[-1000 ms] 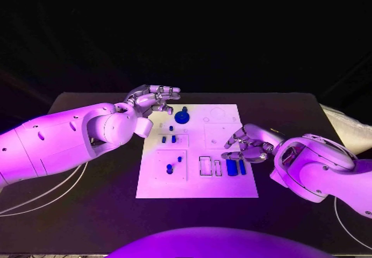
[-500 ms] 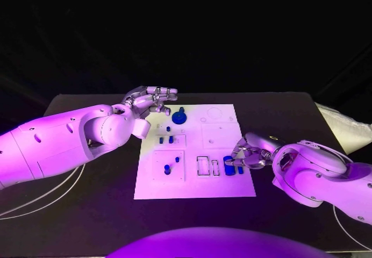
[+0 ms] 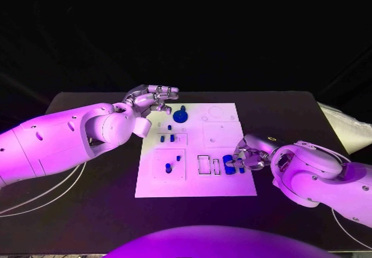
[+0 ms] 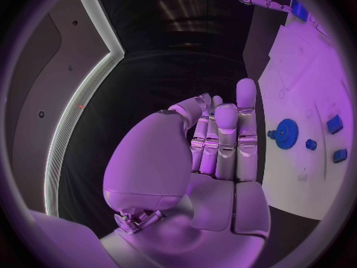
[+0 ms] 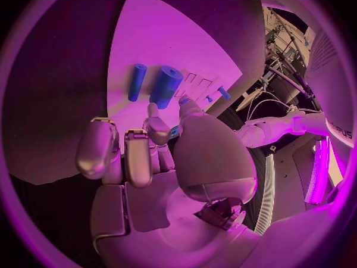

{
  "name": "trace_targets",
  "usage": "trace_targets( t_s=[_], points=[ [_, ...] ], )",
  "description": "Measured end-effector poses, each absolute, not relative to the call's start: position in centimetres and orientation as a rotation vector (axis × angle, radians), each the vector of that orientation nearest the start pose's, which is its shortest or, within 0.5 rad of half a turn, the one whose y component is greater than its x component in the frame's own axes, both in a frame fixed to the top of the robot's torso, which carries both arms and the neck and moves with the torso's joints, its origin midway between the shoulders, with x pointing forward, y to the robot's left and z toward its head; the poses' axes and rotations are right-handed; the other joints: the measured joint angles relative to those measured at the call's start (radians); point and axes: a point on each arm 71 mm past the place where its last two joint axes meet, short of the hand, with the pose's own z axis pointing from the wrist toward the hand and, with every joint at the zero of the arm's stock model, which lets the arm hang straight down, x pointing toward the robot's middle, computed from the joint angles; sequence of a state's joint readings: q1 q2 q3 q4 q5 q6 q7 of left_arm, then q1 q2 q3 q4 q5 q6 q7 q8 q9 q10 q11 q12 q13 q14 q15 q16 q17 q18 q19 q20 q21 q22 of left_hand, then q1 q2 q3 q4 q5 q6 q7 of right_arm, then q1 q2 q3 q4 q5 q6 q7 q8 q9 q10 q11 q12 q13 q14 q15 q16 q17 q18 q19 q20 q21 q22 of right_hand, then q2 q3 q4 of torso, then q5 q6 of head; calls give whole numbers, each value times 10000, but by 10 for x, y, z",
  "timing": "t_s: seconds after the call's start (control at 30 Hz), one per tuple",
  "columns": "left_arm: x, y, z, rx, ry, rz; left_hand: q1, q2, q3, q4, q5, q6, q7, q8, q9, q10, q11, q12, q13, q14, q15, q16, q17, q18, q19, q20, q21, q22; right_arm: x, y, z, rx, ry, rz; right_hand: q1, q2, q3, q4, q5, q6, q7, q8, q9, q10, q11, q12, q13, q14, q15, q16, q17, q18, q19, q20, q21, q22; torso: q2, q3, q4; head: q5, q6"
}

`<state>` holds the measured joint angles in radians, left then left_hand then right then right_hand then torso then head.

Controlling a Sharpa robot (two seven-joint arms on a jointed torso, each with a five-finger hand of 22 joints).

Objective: Assemble the parts on the task board

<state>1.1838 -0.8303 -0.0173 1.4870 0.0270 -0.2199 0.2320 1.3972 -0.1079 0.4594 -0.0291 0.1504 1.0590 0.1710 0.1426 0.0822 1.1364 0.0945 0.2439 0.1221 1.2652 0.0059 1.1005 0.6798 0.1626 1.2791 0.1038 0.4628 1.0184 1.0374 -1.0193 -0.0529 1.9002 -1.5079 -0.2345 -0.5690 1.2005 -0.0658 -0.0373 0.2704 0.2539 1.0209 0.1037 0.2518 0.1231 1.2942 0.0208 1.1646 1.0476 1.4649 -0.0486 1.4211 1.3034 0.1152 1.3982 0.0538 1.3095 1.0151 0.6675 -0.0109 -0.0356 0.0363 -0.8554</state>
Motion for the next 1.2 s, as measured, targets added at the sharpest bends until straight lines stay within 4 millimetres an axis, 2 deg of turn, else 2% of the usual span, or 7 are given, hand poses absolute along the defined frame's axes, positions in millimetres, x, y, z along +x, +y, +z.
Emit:
trace_targets(
  t_s=[0.37, 0.67, 0.7, 0.9, 1.0, 1.2],
  points=[
    [494, 209, -192, -12349, 15786, -15363, -43, 43, 0, 0, 0, 0, 0, 40, 1, 0, 0, 0, -1, 0, 1, 0, -14, 0, 0, 0, 0, 0, 380, -193, -247, -174, 20282, 4043, 39, 38, -41, 41, -1, 1, 0, -1, 10, 0, 0, -1, 31, 0, 0, 39, 16, 1, 0, 0, 0, 32, 1, -2, 1, 15, -50],
    [494, 210, -192, -12359, 15778, -15344, -53, 53, 0, 0, 0, 0, 0, 40, 1, 1, -1, 0, -2, 0, 1, 0, -14, 0, 0, 0, 0, 1, 383, -188, -252, -280, 20359, 3991, 42, 42, -68, 69, -1, 22, -15, 153, 68, 3, 2, -1, 44, 0, 1, 38, 16, 0, 0, 0, 39, 52, 4, -1, -8, 25, -86],
    [494, 210, -192, -12359, 15779, -15345, -53, 53, 0, 0, 0, 0, 0, 40, 1, 1, -1, 0, -2, -1, 2, 0, -13, -1, 0, 0, 0, 1, 384, -187, -252, -290, 20348, 3995, 95, 94, -69, 69, 21, 32, -23, 169, 70, 3, 2, -1, 44, 0, 1, 38, 16, 1, 0, 1, 39, 52, 5, -1, -6, 25, -89],
    [494, 211, -192, -12361, 15779, -15341, -53, 53, 0, 0, 0, 0, 0, 40, 1, 1, -1, 0, -3, -1, 2, 0, -13, -1, 0, 0, 0, 1, 385, -185, -253, -323, 20298, 4022, 239, 239, -166, 109, 291, 42, -31, 178, 72, 3, 2, -1, 147, 37, -35, 37, 33, 1, 1, -1, 38, 63, 3, -6, 3, 24, -94],
    [494, 211, -192, -12361, 15779, -15339, -53, 53, 0, 0, 0, -34, -34, 39, 1, 1, -1, 0, -3, -1, 3, 0, -19, 0, 0, 0, 0, 1, 385, -185, -253, -294, 20264, 4053, 347, 345, -167, 110, 432, 123, -113, 199, 100, 11, -6, 72, 257, 21, -51, 36, 47, 1, 38, -38, 38, 103, 1, -6, -2, 30, -98],
    [494, 211, -192, -12361, 15782, -15339, -53, 53, 0, 0, 0, -34, -34, 40, 0, 1, -1, 0, -4, -2, 4, 0, -34, -1, 0, 0, 0, -7, 380, -190, -253, 90, 20064, 4255, 557, 554, -249, 138, 942, 321, -206, 372, 173, 241, -162, 268, 603, 32, -113, 90, 47, 1, 75, -74, 109, 194, -5, -1, -10, 36, -70]
  ],
)
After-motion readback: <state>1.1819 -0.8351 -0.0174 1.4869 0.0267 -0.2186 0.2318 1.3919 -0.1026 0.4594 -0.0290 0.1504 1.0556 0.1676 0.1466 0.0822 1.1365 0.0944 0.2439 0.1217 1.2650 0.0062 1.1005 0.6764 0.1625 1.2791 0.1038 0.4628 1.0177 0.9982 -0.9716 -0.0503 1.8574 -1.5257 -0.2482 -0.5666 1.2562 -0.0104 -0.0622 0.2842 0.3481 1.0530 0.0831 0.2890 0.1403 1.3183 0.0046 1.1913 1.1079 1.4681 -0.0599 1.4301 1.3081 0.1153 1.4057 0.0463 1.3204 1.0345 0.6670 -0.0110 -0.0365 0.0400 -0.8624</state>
